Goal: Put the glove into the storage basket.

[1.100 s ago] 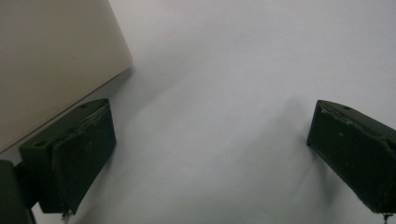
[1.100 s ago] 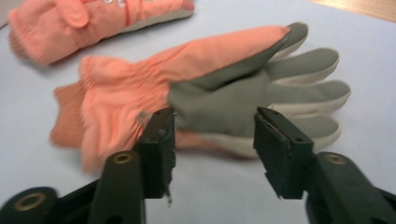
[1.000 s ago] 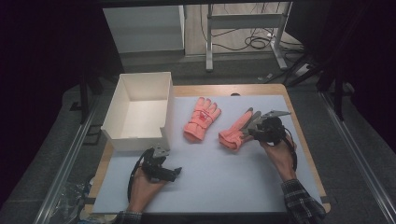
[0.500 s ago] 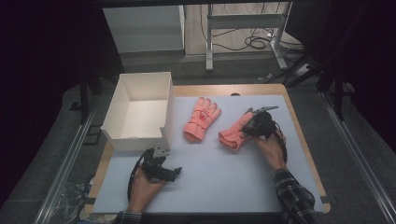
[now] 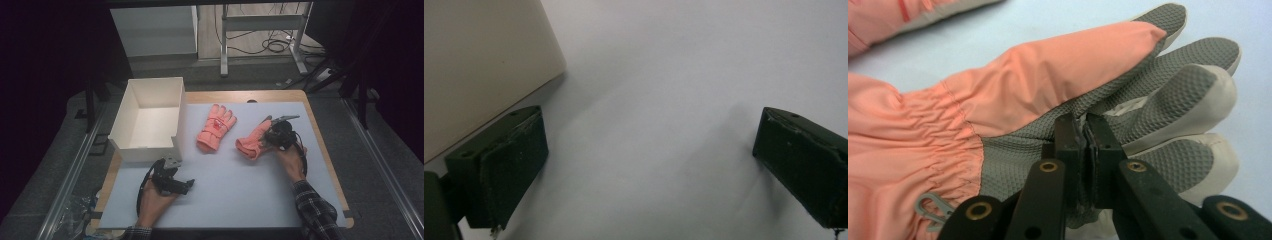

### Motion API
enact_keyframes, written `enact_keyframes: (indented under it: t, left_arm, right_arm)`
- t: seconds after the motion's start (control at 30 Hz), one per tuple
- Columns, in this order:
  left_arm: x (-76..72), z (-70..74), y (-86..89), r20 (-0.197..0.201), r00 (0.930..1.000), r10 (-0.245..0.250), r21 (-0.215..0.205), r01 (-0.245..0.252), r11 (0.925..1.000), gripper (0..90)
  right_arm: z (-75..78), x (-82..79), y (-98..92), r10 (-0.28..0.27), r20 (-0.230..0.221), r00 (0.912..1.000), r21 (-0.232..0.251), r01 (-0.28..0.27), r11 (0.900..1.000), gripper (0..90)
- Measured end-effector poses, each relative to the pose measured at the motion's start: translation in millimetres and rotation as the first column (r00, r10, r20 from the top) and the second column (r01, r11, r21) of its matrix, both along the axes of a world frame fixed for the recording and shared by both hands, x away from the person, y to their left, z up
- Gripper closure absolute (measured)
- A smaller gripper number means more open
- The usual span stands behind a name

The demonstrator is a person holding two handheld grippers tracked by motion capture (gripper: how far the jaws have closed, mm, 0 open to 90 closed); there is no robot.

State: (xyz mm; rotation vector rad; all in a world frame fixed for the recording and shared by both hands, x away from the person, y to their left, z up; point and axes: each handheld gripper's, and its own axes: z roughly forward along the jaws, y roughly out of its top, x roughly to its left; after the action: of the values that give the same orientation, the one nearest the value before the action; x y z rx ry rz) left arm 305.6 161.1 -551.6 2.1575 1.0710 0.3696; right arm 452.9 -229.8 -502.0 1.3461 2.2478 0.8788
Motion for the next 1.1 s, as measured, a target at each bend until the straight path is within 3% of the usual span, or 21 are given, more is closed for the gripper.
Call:
enact_keyframes:
  t: [0.13, 0.43, 0.53, 0.67, 0.77, 0.9, 1.0, 1.1]
  left_arm:
    - [0.0, 0.0, 0.0, 0.000, 1.0000, 0.000, 0.000, 0.000, 1.0000, 1.1]
    - [0.0, -0.1, 0.0, 0.000, 1.0000, 0.001, -0.001, -0.001, 1.0000, 1.1]
    - [0.0, 0.0, 0.0, 0.000, 1.0000, 0.000, 0.000, 0.000, 1.0000, 1.2]
    - [0.0, 0.0, 0.1, 0.000, 1.0000, 0.000, 0.000, 0.000, 1.0000, 1.2]
    - [0.0, 0.0, 0.1, 0.000, 1.0000, 0.000, 0.000, 0.000, 1.0000, 1.2]
    - [0.0, 0.0, 0.1, 0.000, 1.0000, 0.000, 0.000, 0.000, 1.0000, 1.2]
    - [0.0, 0.0, 0.1, 0.000, 1.0000, 0.000, 0.001, 0.000, 1.0000, 1.2]
    - [0.0, 0.1, 0.1, 0.000, 1.0000, 0.000, 0.001, 0.000, 1.0000, 1.2]
  right_arm:
    - [4.3, -0.8, -4.7, 0.009, -0.007, 0.9999, 0.051, -0.009, 0.999, 87.8]
    - [18.2, -10.3, -10.4, 0.071, 0.017, 0.9973, 0.079, -0.072, 0.994, 88.2]
    - [25.8, -15.8, -11.0, 0.112, 0.025, 0.9934, 0.095, -0.113, 0.989, 88.2]
    - [35.9, -24.8, -9.2, 0.189, 0.023, 0.9817, 0.111, -0.191, 0.975, 88.1]
    - [41.1, -32.9, -5.9, 0.271, 0.018, 0.9625, 0.123, -0.271, 0.955, 88.1]
    - [45.8, -45.6, 0.2, 0.381, 0.025, 0.9240, 0.120, -0.382, 0.917, 88.1]
    - [45.7, -52.4, 4.8, 0.457, 0.020, 0.8894, 0.131, -0.455, 0.881, 88.0]
    - [41.8, -56.2, 11.5, 0.536, 0.012, 0.8442, 0.118, -0.533, 0.838, 87.9]
